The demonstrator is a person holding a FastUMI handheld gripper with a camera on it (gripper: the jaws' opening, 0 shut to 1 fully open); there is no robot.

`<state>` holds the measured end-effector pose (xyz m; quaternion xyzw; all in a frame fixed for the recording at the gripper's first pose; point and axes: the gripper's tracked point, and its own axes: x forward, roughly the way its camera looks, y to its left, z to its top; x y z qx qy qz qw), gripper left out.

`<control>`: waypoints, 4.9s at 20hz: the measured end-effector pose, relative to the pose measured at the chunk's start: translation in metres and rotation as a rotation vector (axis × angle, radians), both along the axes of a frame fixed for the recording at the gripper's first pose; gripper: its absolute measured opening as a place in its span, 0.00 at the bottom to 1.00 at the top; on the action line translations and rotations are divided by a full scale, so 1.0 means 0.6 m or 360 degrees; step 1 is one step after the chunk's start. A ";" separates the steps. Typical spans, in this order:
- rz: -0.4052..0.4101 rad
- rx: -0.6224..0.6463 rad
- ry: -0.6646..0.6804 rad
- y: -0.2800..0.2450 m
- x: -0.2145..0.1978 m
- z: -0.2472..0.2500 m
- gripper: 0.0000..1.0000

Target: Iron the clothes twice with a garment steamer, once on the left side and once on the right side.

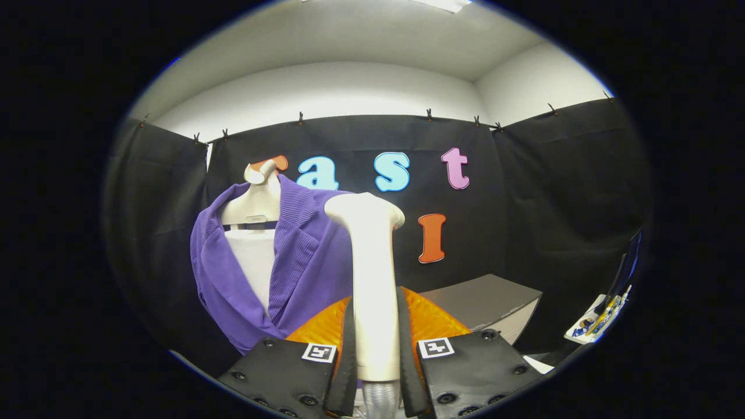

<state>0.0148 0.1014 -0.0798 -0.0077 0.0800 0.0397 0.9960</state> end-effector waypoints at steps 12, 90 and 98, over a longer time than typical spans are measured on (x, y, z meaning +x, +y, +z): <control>0.0049 -0.0054 0.0029 0.075 0.007 -0.060 0.38; 0.0190 -0.0066 0.0092 0.282 -0.135 -0.195 0.38; 0.0342 -0.0101 0.0082 0.389 -0.112 -0.210 0.38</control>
